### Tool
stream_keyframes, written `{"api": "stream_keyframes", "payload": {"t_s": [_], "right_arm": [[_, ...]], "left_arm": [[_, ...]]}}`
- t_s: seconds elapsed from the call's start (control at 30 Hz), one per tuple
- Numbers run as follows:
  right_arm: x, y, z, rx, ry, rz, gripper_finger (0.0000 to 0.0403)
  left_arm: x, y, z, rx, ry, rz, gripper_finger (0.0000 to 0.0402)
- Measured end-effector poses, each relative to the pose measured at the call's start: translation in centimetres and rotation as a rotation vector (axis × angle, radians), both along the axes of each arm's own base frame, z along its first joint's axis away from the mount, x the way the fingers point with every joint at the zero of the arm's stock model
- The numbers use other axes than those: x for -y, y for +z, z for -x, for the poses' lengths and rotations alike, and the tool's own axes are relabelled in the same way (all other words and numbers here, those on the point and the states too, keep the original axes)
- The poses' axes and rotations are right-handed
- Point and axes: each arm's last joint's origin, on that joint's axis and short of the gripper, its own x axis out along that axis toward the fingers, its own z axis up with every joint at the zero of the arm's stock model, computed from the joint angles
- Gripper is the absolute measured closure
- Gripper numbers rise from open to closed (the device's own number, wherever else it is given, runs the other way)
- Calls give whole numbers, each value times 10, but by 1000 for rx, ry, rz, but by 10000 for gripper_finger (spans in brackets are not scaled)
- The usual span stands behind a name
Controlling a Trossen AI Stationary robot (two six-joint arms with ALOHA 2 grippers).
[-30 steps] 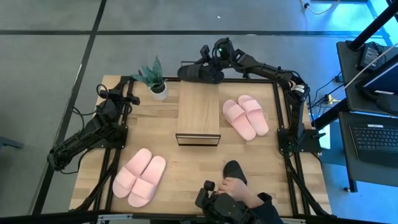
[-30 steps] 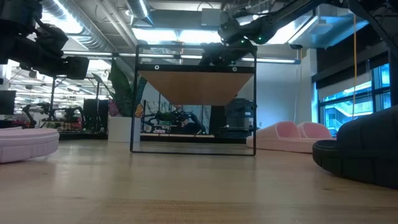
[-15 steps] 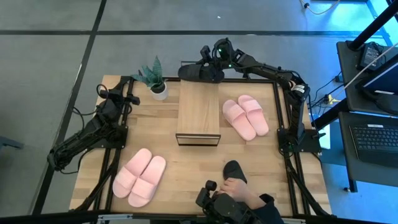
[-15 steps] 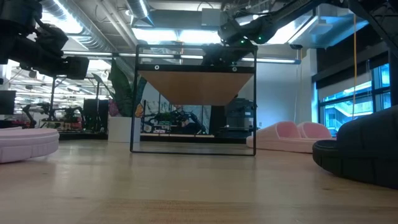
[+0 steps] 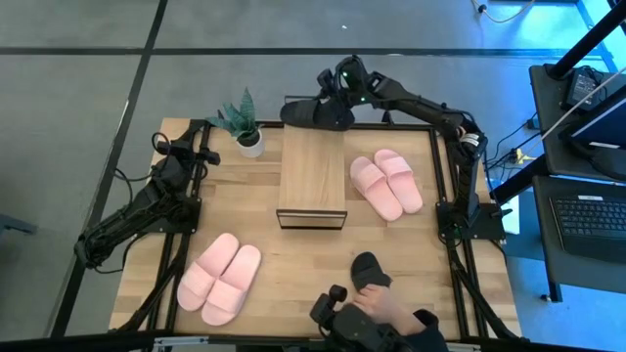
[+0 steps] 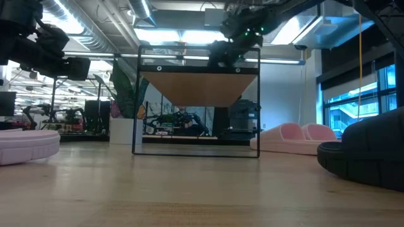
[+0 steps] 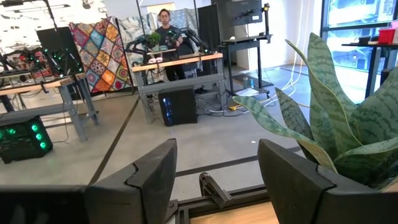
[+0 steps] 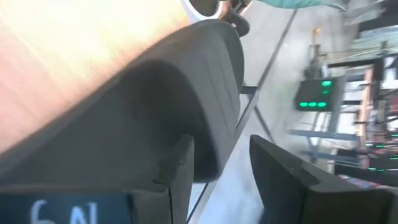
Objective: Pick and place slides into the shelf
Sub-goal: Put the black slide on the shelf
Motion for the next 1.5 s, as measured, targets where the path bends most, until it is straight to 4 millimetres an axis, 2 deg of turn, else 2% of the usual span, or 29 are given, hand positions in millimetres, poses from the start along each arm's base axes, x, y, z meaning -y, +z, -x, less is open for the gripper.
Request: {"api": "stream_keyframes", "payload": {"t_s": [0.3, 0.47, 0.57, 0.67, 0.83, 0.97, 1.5], "right_arm": [[-13, 36, 17, -101, -117, -232, 247], [-25, 28, 30, -235, -239, -466, 247], [-34, 23, 33, -261, -225, -631, 247], [-41, 15, 28, -267, -195, -714, 247], [-42, -7, 18, -261, -230, -688, 247], [-41, -15, 18, -275, -267, -666, 247], [-32, -13, 16, -233, -324, -568, 247]], "left_arm": [[0, 0, 0, -1, 0, 0, 185], [0, 0, 0, 0, 0, 0, 185], [0, 0, 0, -1, 0, 0, 185], [0, 0, 0, -1, 0, 0, 185], [0, 0, 0, -1, 0, 0, 185], [0, 0, 0, -1, 0, 0, 185], [0, 0, 0, 0, 0, 0, 185]]}}
